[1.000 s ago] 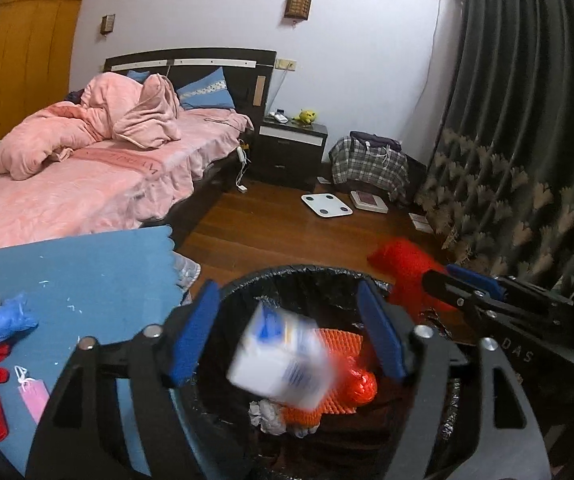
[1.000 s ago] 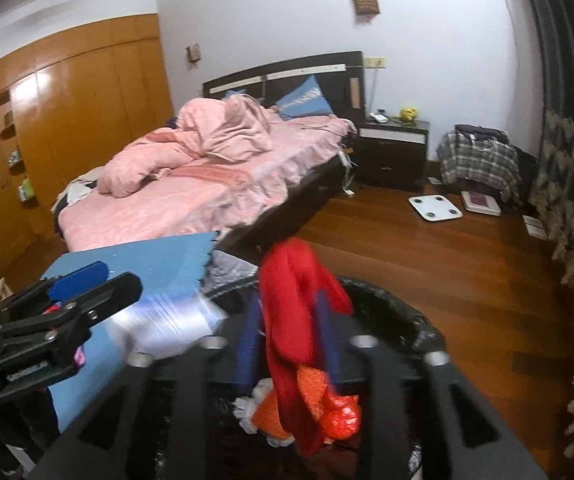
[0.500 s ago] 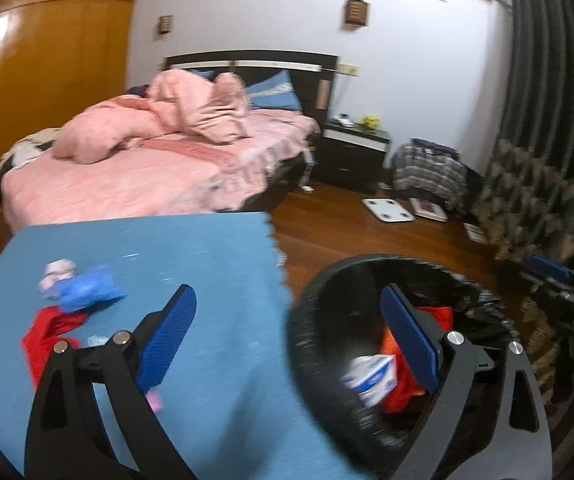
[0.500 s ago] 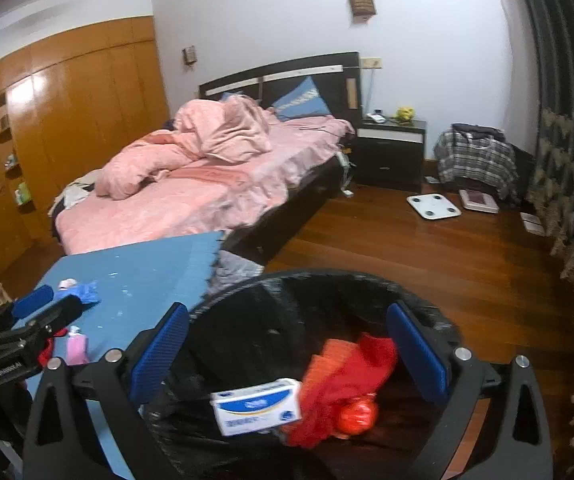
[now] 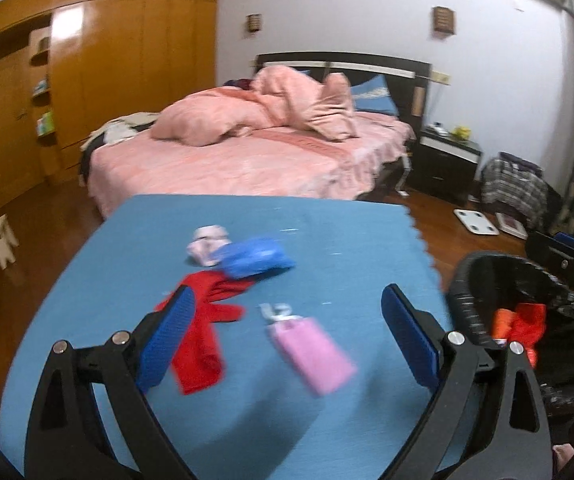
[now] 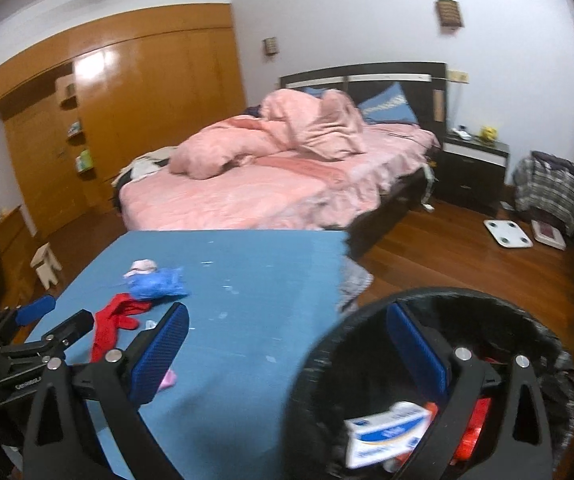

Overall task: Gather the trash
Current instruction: 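Grasp the pink mask bag with the right tool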

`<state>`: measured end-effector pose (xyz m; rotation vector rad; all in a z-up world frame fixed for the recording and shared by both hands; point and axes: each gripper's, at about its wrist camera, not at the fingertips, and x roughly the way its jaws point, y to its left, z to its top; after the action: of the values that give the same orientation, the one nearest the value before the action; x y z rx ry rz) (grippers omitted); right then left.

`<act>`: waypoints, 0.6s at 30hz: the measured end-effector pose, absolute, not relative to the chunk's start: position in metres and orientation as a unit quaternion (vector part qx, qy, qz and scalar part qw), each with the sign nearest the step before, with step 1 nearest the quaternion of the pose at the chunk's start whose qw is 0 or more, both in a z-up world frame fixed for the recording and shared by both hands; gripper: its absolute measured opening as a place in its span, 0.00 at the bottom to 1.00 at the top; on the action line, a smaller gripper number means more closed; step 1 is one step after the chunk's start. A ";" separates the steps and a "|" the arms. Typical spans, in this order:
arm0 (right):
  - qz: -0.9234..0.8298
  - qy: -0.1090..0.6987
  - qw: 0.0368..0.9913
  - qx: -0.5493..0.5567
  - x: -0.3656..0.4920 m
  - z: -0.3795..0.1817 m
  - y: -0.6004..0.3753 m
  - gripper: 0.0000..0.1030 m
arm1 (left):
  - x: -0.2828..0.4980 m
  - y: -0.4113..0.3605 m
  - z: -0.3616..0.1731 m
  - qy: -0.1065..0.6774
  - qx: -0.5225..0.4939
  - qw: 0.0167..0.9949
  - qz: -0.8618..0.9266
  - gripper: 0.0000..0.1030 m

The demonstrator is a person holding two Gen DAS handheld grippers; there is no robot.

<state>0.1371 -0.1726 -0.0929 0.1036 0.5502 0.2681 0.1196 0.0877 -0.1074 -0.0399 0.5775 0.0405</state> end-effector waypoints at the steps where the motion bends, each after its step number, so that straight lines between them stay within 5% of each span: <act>1: 0.137 0.271 0.951 0.049 0.138 -0.094 -0.165 0.95 | 0.119 0.096 -0.109 0.285 -0.022 0.958 0.028 0.89; 18: 0.210 0.339 0.917 0.000 0.163 -0.162 -0.046 0.94 | 0.118 0.183 -0.159 0.330 -0.048 0.937 0.106 0.89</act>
<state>0.1629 -0.0462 -0.1624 -0.0010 0.6977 0.4326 0.1184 0.1825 -0.1586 -0.0980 0.6739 0.2166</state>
